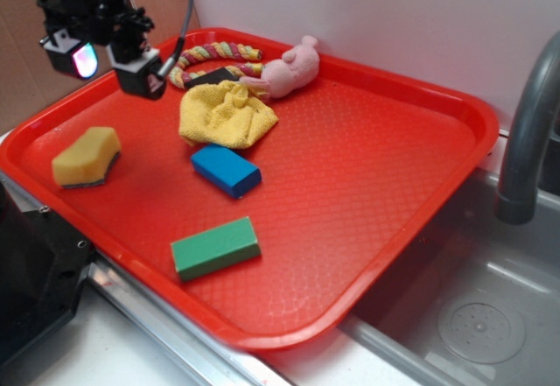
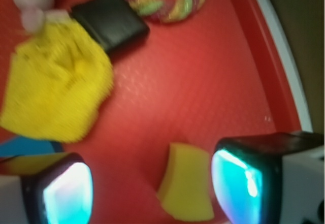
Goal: Grab the green sponge.
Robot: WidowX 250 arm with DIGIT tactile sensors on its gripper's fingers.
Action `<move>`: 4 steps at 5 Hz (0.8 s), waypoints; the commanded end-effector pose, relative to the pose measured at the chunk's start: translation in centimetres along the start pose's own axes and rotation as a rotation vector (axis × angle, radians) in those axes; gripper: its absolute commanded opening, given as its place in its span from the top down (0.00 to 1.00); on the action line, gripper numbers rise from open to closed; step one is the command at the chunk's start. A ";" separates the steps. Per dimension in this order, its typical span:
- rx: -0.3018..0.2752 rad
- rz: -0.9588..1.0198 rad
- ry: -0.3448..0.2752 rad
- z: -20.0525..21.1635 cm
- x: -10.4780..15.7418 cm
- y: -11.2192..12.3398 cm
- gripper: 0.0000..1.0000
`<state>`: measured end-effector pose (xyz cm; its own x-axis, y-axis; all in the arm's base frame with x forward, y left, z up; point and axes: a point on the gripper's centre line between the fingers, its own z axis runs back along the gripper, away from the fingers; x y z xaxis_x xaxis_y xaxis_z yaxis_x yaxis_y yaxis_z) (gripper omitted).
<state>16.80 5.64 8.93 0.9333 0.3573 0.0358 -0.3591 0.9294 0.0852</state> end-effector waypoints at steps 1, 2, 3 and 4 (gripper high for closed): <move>-0.031 -0.026 -0.006 -1.2 -0.9 2.2 0.00; -0.023 -0.039 0.003 -2.5 -0.3 2.3 0.00; -0.051 -0.057 0.030 -3.4 -0.5 2.9 0.00; -0.047 -0.071 0.059 -4.3 -1.3 2.9 0.00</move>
<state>14.48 7.90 4.41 0.9509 0.3067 -0.0421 -0.3051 0.9515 0.0400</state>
